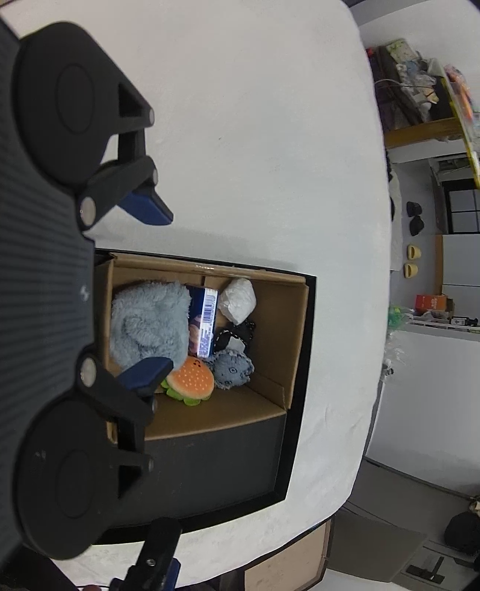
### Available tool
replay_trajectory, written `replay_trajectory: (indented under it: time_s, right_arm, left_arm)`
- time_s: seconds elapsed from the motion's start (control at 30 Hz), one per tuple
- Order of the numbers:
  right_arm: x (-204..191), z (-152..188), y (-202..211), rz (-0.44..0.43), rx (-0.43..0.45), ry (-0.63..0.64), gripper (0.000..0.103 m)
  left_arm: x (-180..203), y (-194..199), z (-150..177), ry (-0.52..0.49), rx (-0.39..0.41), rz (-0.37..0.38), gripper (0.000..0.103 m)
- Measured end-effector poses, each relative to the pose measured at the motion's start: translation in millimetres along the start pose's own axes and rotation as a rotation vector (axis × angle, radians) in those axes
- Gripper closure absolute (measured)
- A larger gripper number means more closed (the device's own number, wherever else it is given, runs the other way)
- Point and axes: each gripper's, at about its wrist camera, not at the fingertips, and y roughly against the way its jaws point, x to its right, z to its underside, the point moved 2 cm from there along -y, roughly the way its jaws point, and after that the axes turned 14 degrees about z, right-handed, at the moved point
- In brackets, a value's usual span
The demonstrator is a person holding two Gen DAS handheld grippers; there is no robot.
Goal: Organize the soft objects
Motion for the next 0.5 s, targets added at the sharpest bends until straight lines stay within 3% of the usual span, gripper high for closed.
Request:
replay_trajectory:
  time_s: [0.4,0.5]
  right_arm:
    - [21,5,42,0.012,0.026,-0.061,0.0]
    - [22,5,53,0.009,0.026,-0.063,0.0]
  left_arm:
    - [24,46,3,-0.022,0.028,0.023,0.004]
    - [35,58,5,-0.071,0.026,0.027,0.002]
